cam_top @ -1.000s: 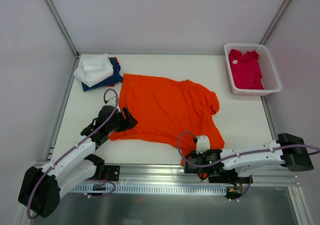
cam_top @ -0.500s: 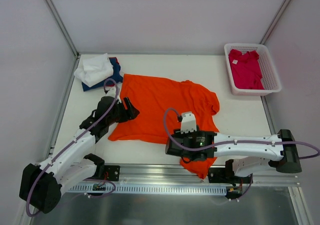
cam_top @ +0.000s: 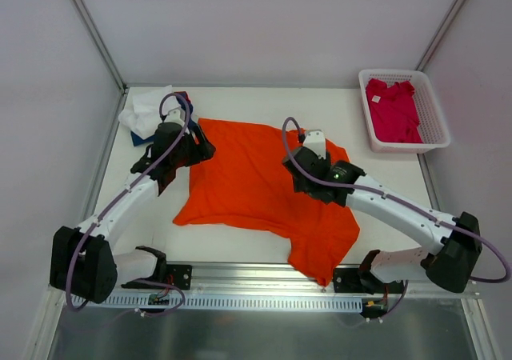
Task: Fold and stack the t-shirts
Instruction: Flatten the tshirt out
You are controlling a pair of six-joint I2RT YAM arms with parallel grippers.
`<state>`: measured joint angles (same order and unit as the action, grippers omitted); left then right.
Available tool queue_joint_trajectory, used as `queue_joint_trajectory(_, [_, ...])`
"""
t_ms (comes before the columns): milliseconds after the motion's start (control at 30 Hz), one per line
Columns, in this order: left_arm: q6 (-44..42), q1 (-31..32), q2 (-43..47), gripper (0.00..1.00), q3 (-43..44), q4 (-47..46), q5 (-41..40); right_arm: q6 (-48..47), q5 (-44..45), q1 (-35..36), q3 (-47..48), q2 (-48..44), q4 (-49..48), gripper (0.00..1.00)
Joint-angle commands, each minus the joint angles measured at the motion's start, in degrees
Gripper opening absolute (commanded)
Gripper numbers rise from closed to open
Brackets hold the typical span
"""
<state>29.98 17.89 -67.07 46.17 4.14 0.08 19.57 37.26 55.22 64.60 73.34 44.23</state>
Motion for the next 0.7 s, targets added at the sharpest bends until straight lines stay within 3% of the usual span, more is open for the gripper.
queue_joint_trajectory(0, [-1.6,-2.9,-3.5,0.66,2.5,-3.5,3.2,-8.4,-8.7,-7.6,1.6,1.7,-7.6,0.56])
queue_joint_trajectory(333, [-0.5,-4.6,-9.1,0.65,0.6,-9.0,7.4,-10.6,-22.8,-28.6,2.0,8.1,-17.0,0.54])
queue_joint_trajectory(667, [-1.0,-4.6,-11.3,0.65,-1.6,-11.2,9.6,-10.8,-28.8,-39.5,5.7,17.3,-21.6,0.51])
